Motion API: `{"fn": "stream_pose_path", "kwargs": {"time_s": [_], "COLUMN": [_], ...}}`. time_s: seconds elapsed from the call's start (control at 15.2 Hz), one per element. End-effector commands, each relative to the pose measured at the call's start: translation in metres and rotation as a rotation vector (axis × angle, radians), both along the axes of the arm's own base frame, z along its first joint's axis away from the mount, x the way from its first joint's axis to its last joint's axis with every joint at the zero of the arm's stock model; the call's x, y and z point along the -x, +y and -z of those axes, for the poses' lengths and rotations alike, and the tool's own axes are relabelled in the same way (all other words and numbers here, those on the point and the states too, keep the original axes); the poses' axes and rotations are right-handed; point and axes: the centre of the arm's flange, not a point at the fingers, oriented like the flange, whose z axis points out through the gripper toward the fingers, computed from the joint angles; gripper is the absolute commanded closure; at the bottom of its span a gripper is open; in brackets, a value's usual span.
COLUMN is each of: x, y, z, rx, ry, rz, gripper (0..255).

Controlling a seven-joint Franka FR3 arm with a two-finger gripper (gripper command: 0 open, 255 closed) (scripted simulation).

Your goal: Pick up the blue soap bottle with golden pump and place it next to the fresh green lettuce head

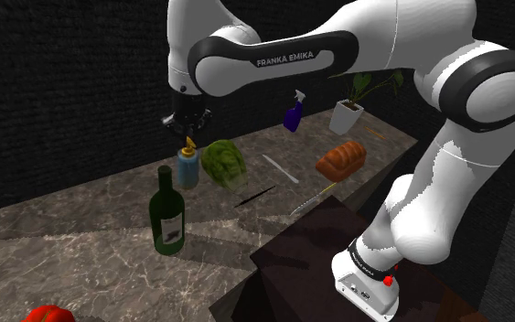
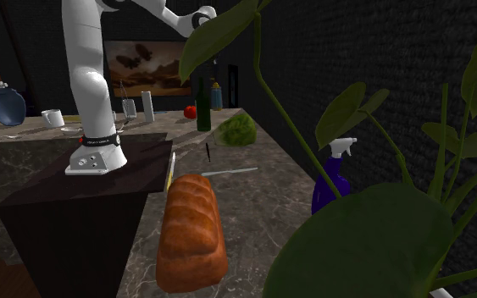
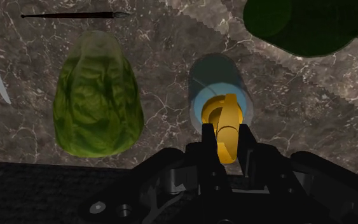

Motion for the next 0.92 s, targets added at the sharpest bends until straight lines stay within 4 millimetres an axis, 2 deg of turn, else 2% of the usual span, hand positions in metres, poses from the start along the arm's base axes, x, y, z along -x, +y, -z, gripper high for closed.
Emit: {"fn": "stream_pose_path", "kwargs": {"time_s": [0.0, 0.86], "x": [0.000, 0.000], "y": [-0.001, -0.001], "z": [0.011, 0.080], "rx": [0.000, 0.000], "ry": [-0.001, -0.001], "rz": [0.000, 0.000], "gripper": [255, 255]}}
